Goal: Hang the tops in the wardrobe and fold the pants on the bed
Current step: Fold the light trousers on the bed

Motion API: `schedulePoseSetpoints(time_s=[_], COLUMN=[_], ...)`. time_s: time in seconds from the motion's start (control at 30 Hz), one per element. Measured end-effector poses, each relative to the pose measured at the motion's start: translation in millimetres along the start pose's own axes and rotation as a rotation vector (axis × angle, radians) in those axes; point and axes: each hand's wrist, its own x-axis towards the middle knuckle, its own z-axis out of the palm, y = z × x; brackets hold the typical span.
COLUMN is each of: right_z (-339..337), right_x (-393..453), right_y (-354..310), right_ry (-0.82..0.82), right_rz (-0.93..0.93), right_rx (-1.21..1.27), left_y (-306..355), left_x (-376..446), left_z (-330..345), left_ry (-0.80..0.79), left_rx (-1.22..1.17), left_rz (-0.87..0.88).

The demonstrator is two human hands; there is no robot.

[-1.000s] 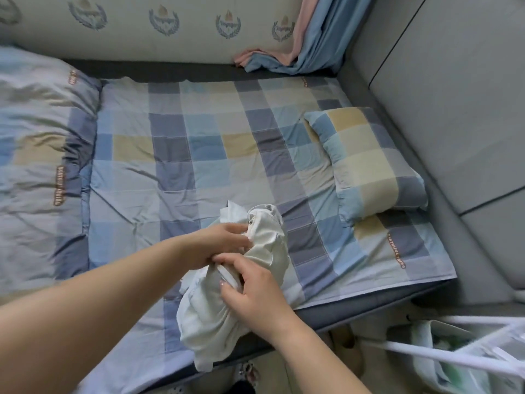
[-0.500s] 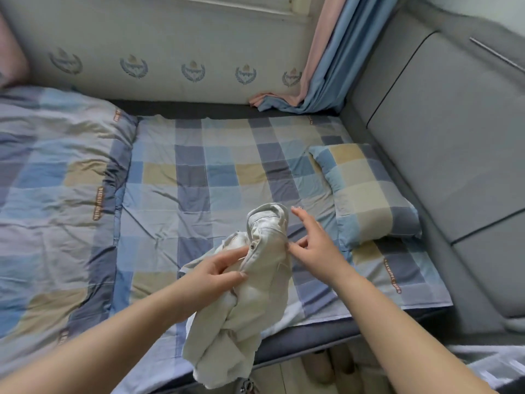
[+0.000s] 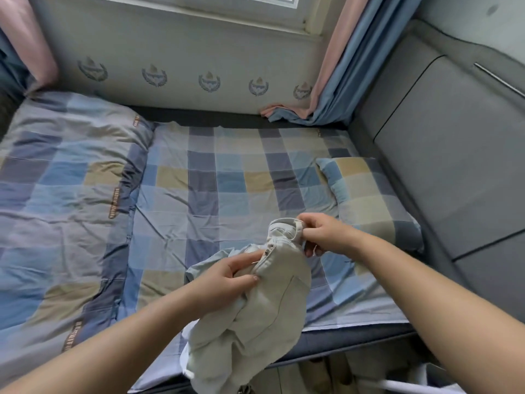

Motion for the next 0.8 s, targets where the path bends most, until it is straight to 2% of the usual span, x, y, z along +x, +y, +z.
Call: schedulePoseSetpoints(time_s=[0.1, 0.17, 0.27, 0.4, 0.53, 0.67, 0.73, 0.8], right_z=[-21, -30, -36, -49, -60, -64, -69, -75], right_x=[-12, -18, -19, -24, -39, -55, -64, -75], right_y=[-14, -26, -44, -69, -99, -117, -119, -119], right_ry=[-0.177, -0.191, -0.08, 0.054, 0.161, 0.233, 0.261, 0.317], right_rz=[0.009, 0.022, -0.015, -0.254, -0.502, -0.647, -0.651, -0.631], right_rx=[0.134, 0.087, -0.122, -0.366, -0.804, -1.182, -1.341, -1.4], left_y=[3, 5, 6, 6, 20, 40, 46, 49], left_x=[8, 11, 16, 24, 33, 47, 54, 59], left_z=[-3, -6, -6, -5, -17, -45, -62, -77], left_ry=[0.054, 0.049, 0.007, -0.127, -0.132, 0.058, 0.214, 0.333], left_rx=[0.015, 0.061, 0.131, 0.167, 0.315, 0.556, 0.675, 0.74], left_rz=[0.009, 0.027, 0.053, 0.005, 0.004, 0.022, 0.03, 0.013])
